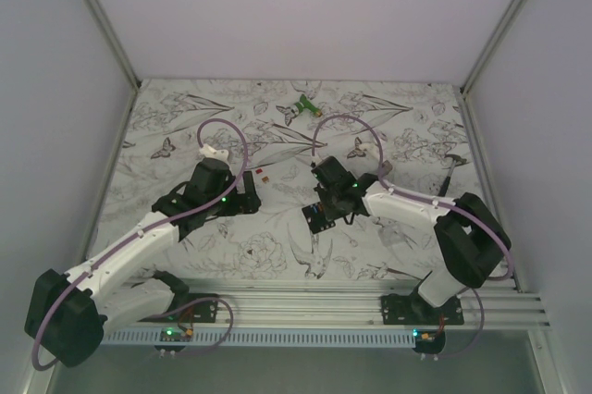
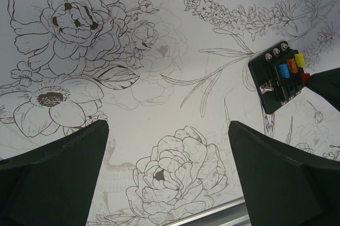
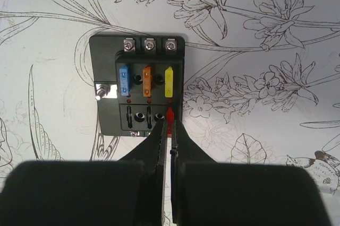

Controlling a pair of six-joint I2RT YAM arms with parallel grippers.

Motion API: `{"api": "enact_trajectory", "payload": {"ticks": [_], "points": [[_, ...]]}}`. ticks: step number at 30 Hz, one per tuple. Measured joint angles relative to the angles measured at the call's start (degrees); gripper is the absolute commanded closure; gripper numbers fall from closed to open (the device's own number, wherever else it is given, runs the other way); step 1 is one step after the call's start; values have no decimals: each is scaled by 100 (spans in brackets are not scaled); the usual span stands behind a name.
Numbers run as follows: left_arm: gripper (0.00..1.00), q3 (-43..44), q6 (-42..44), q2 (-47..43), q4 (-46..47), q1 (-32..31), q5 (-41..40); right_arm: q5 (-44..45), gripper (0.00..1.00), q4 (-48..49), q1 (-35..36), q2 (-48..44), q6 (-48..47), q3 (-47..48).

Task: Snap on the fuse box
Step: Install the fuse at the fuse box base.

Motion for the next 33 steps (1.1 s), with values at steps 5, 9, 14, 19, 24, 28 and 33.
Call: {"api": "enact_trajectory", "payload": {"ticks": [5,9,14,19,24,28,33], "points": [[0,0,0,0,-2,0,0,72,100,-9,11,26,-2,22],[0,0,0,0,0,-2,0,81,100,-15,17,39,-2,20],[0,0,0,0,-2,-2,0,85,100,-57,17,122,-17,92],[0,0,-2,0,-2,-2,0,190,100,-275,15,549,-61,584],[0,0,0,0,-13,0,0,269,100,-317,15,758,-61,802],[0,0,-2,0,-17,0,0,269,100,-282,15,717,-55,710],[0,0,-2,0,-17,7,0,267,100,-302,15,765,-61,761]]}}
